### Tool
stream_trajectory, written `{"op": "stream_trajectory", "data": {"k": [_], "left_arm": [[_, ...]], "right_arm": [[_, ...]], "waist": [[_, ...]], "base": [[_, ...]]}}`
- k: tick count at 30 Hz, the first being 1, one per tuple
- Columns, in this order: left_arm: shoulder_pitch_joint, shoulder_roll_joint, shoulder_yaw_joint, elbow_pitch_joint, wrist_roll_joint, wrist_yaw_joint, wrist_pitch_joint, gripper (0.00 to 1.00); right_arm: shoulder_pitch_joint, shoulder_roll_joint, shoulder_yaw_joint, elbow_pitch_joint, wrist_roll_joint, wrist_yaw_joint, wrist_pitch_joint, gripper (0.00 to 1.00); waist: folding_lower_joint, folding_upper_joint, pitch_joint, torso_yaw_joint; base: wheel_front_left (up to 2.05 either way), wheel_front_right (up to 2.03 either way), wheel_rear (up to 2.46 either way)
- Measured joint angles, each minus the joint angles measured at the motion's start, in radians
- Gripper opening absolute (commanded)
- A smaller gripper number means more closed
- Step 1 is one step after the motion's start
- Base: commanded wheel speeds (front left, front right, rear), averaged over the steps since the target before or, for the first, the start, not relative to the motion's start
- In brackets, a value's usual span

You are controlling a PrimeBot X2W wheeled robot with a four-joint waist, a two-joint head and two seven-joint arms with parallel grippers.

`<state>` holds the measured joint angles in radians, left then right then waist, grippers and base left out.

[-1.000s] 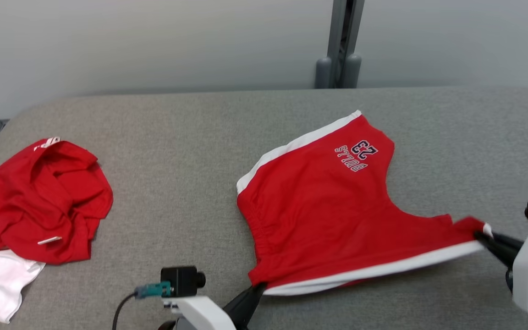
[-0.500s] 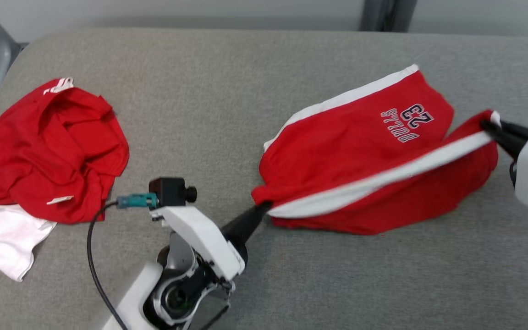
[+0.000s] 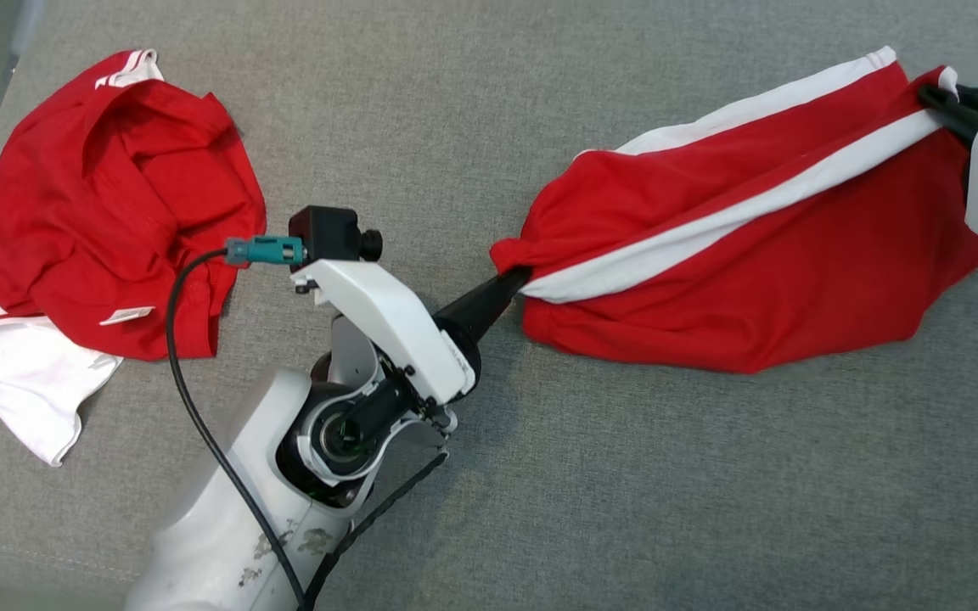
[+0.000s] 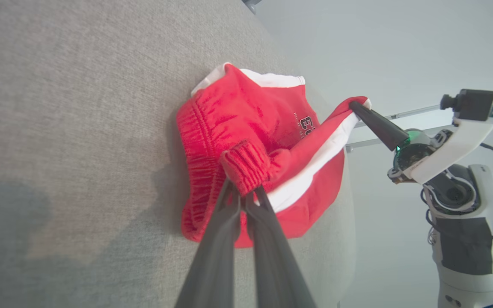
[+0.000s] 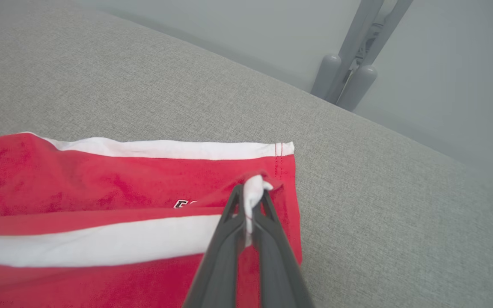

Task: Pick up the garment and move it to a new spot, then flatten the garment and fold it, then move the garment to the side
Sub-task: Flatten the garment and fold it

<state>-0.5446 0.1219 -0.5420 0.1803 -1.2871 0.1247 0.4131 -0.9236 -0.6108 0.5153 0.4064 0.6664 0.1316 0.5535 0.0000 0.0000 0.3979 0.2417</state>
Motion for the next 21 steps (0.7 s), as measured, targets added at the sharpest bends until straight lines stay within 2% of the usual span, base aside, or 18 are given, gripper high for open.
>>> {"op": "stream_trajectory", "data": {"k": [6,14,21], "left_arm": [[-0.041,-0.037,0.024,0.018,-0.049,0.022,0.002,0.0],[-0.058,-0.049,0.027,0.0,-0.064,0.035,-0.003,0.0],[-0.073,-0.059,0.056,0.011,-0.087,0.064,-0.033,0.0]], "right_arm": [[-0.072,0.021,0.058,0.106,0.0,0.0,-0.055,0.0],[-0.118,0.041,0.098,0.202,0.0,0.0,-0.16,0.0],[-0.164,0.053,0.108,0.288,-0.001,0.0,-0.227,0.0]], "waist": [[0.0,0.0,0.029,0.018],[0.0,0.0,0.033,0.022],[0.0,0.0,0.043,0.027]], "base": [[0.0,0.0,0.0],[0.0,0.0,0.0],[0.0,0.0,0.0]]}}
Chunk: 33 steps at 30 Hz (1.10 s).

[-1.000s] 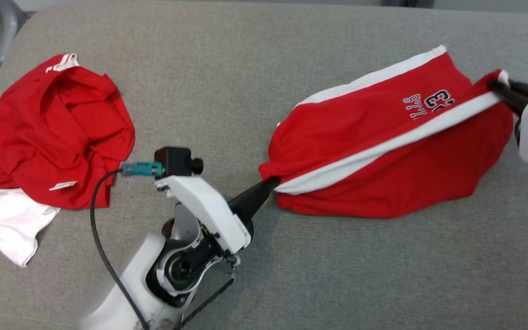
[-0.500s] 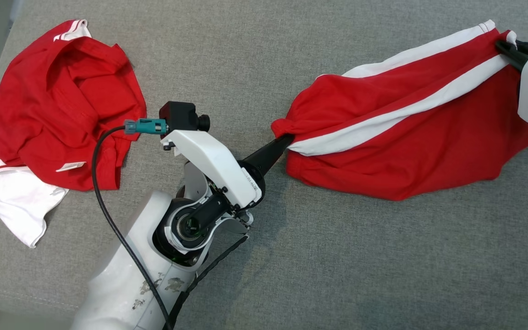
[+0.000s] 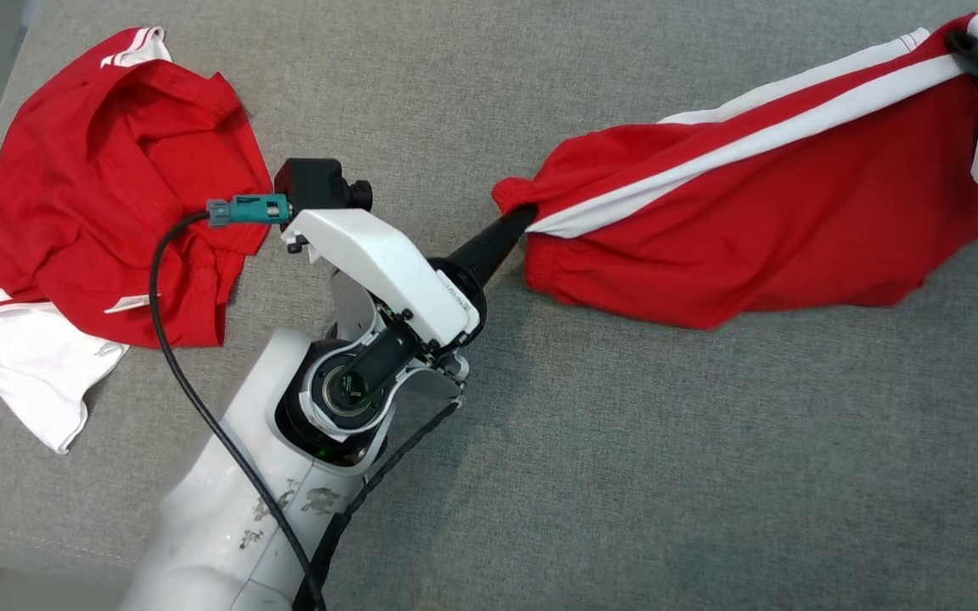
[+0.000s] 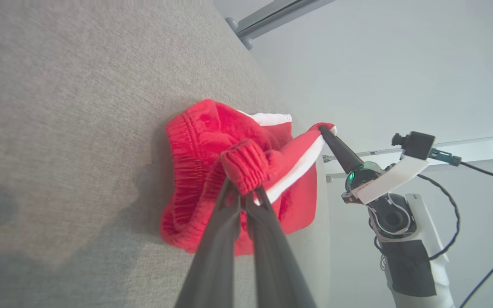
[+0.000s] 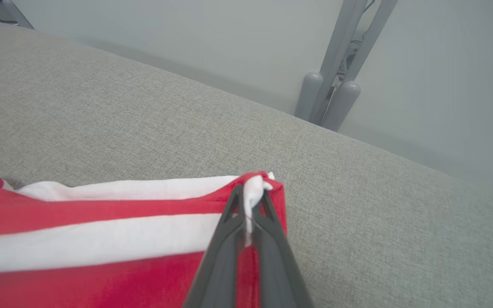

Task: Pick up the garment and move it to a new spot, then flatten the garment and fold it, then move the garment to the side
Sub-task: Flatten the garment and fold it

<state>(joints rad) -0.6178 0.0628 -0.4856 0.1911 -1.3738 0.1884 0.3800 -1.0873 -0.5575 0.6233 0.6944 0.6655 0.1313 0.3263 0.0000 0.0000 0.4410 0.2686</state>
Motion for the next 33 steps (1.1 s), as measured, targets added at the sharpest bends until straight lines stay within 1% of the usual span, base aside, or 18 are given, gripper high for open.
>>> {"op": "stream_trajectory", "data": {"k": [4,10,11,12,13,14,19,24,29,33], "left_arm": [[-0.032,-0.006,0.011,0.025,-0.009,0.008,-0.021,0.0],[-0.084,-0.011,-0.002,0.078,-0.016,-0.003,-0.04,0.0],[-0.093,-0.011,-0.005,0.086,-0.016,-0.005,-0.045,0.05],[-0.1,-0.011,-0.008,0.095,-0.013,-0.011,-0.054,0.43],[-0.108,-0.012,-0.01,0.104,-0.007,-0.011,-0.066,1.0],[-0.115,-0.012,-0.012,0.112,-0.006,-0.014,-0.073,1.0],[-0.136,-0.013,-0.024,0.139,0.01,-0.049,-0.122,1.0],[-0.145,-0.013,-0.035,0.167,0.035,-0.076,-0.175,1.0],[-0.147,0.009,-0.063,0.203,0.14,-0.119,-0.284,1.0],[-0.134,0.026,-0.077,0.237,0.208,-0.139,-0.38,1.0]], "right_arm": [[-0.035,0.012,0.018,0.035,-0.007,0.0,-0.021,0.0],[-0.082,0.04,0.048,0.089,-0.011,0.0,-0.041,0.0],[-0.09,0.045,0.051,0.103,-0.012,0.0,-0.045,0.0],[-0.098,0.049,0.051,0.117,-0.015,0.0,-0.052,0.27],[-0.107,0.053,0.049,0.133,-0.016,0.0,-0.061,0.9],[-0.116,0.059,0.043,0.151,-0.017,0.0,-0.071,1.0],[-0.144,0.085,0.028,0.249,-0.05,0.0,-0.115,1.0],[-0.149,0.107,0.025,0.306,-0.062,0.0,-0.173,1.0],[-0.134,0.117,0.028,0.346,-0.062,0.0,-0.217,1.0],[-0.095,0.115,0.032,0.353,-0.057,0.0,-0.288,1.0]], "waist": [[0.0,0.0,0.017,0.005],[0.0,0.0,0.038,0.008],[0.0,0.0,0.041,0.008],[0.0,0.0,0.043,0.007],[0.0,0.0,0.045,0.007],[0.0,0.0,0.047,0.007],[0.0,0.0,0.049,0.004],[0.0,0.0,0.042,0.0],[0.0,0.0,0.016,-0.009],[0.0,0.0,-0.021,-0.021]], "base": [[0.0,0.0,0.0],[0.0,0.0,0.0],[0.0,0.0,0.0],[0.0,0.0,0.0],[0.0,0.0,0.0],[0.0,0.0,0.0],[0.0,0.0,0.0],[0.0,0.0,0.0],[0.0,0.0,0.0],[0.0,0.0,0.0]]}}
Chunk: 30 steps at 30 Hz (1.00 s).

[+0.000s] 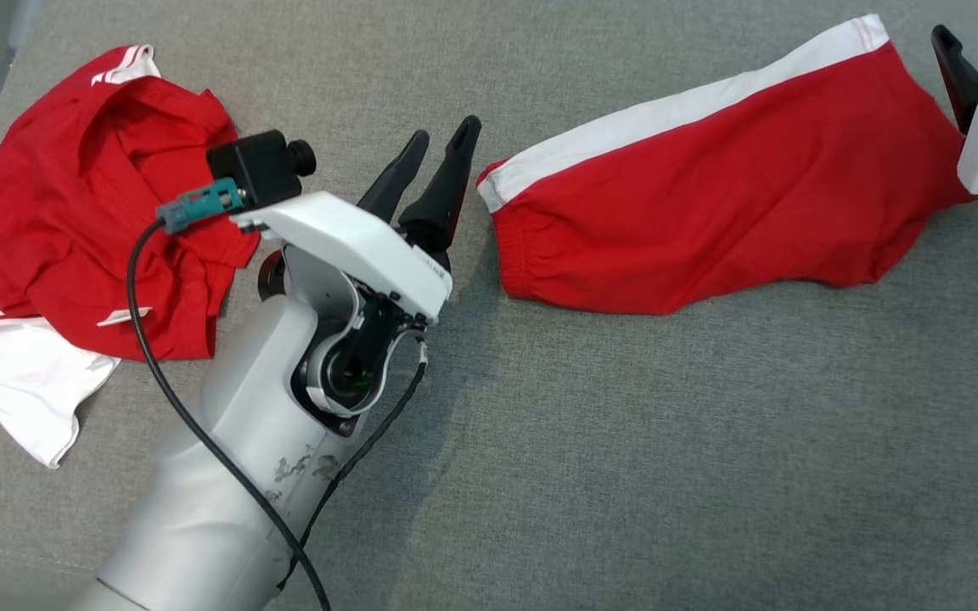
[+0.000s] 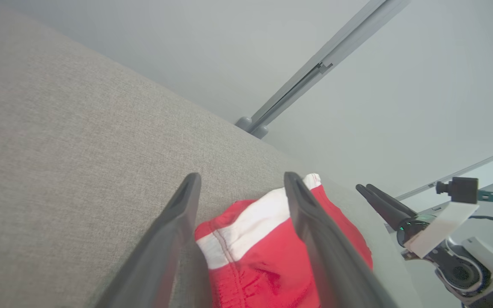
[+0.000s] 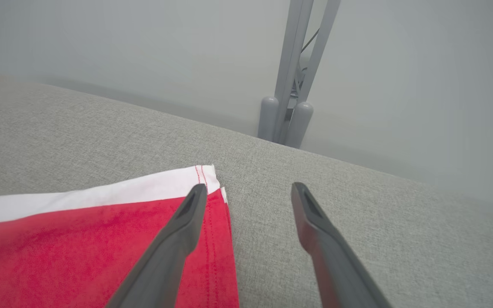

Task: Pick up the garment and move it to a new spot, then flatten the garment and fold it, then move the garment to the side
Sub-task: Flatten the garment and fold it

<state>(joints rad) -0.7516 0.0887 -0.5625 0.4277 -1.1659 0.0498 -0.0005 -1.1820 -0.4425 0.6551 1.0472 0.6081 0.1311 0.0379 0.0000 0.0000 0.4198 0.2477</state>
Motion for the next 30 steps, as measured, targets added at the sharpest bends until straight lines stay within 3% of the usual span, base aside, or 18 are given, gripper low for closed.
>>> {"op": "stream_trajectory", "data": {"k": [12,20,23,30], "left_arm": [[0.137,0.068,-0.034,0.087,0.178,-0.003,-0.235,1.0],[0.252,0.1,0.025,0.077,0.284,0.0,-0.261,1.0],[0.306,0.109,0.065,0.038,0.379,0.007,-0.264,1.0],[0.43,0.088,0.134,-0.009,0.49,0.005,-0.264,1.0]], "right_arm": [[0.184,-0.013,-0.007,-0.089,0.039,0.0,-0.238,1.0],[0.357,0.004,-0.086,-0.169,0.018,0.0,-0.295,1.0],[0.437,0.023,-0.155,-0.22,-0.004,0.0,-0.298,1.0],[0.632,0.079,-0.29,-0.333,-0.076,0.0,-0.299,1.0]], "waist": [[0.0,0.0,-0.146,-0.064],[0.0,0.0,-0.231,-0.112],[0.0,0.0,-0.258,-0.131],[0.0,0.0,-0.303,-0.163]], "base": [[0.0,0.0,0.0],[0.0,0.0,0.0],[0.0,0.0,0.0],[0.0,0.0,0.0]]}}
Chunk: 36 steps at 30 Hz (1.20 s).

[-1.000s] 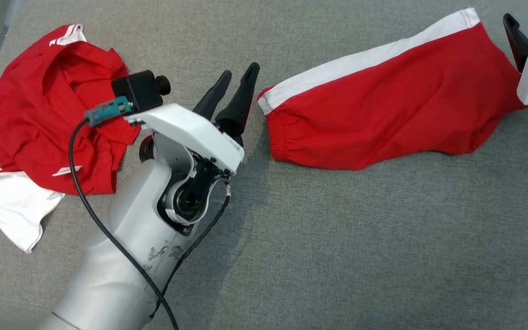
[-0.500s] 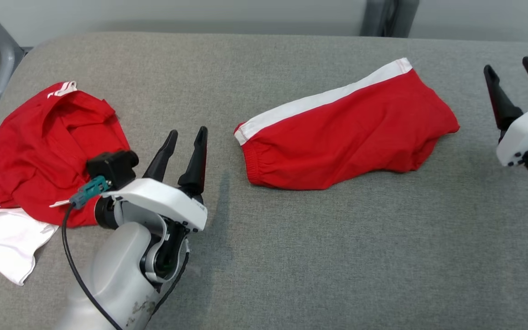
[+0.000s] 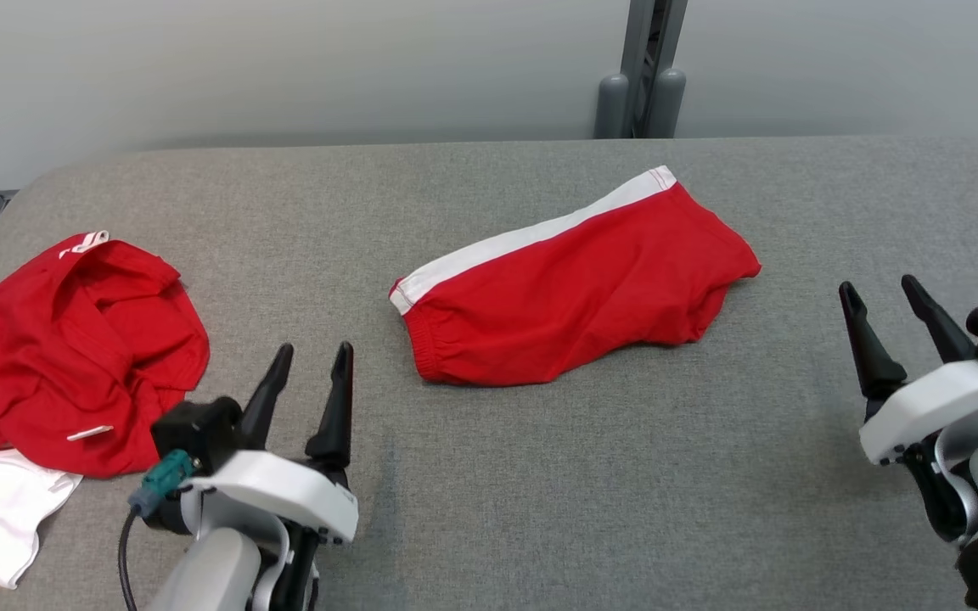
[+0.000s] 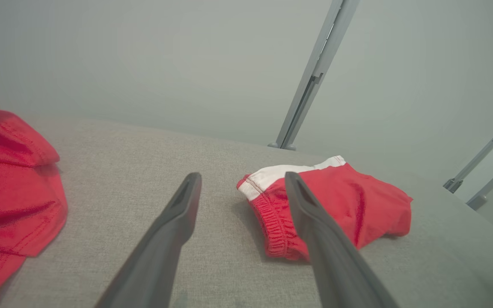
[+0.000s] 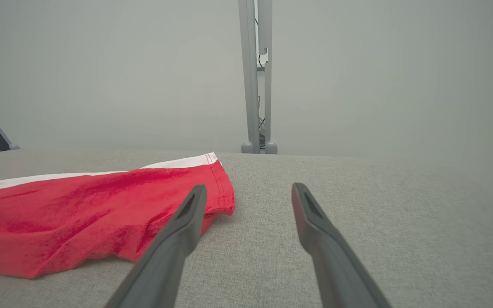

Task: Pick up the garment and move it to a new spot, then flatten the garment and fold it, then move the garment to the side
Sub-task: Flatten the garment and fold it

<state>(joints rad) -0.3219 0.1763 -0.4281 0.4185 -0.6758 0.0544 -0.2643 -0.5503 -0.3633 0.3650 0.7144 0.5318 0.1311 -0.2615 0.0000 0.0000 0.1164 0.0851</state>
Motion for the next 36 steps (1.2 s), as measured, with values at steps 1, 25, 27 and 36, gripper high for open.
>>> {"op": "stream_trajectory", "data": {"k": [1,25,27,36], "left_arm": [[0.017,-0.003,0.012,-0.007,0.016,-0.001,0.0,1.0],[0.127,-0.109,0.109,0.014,0.185,-0.085,0.0,1.0],[0.123,-0.112,0.111,0.018,0.192,-0.089,0.0,1.0],[0.076,-0.123,0.105,0.023,0.208,-0.118,0.0,1.0]], "right_arm": [[0.028,0.012,-0.021,-0.013,-0.009,0.0,0.0,1.0],[0.107,0.156,-0.298,0.026,0.339,0.0,0.294,1.0],[0.083,0.152,-0.318,0.05,0.376,0.0,0.319,1.0],[-0.026,0.125,-0.416,0.161,0.51,0.0,0.395,1.0]], "waist": [[0.0001,0.0,-0.006,-0.004],[0.0001,0.0,0.028,0.137],[0.0,0.0,0.039,0.158],[0.0,0.0,0.096,0.249]], "base": [[0.0,0.0,0.0],[0.0,0.0,0.0],[0.0,0.0,0.0],[0.0,0.0,0.0]]}}
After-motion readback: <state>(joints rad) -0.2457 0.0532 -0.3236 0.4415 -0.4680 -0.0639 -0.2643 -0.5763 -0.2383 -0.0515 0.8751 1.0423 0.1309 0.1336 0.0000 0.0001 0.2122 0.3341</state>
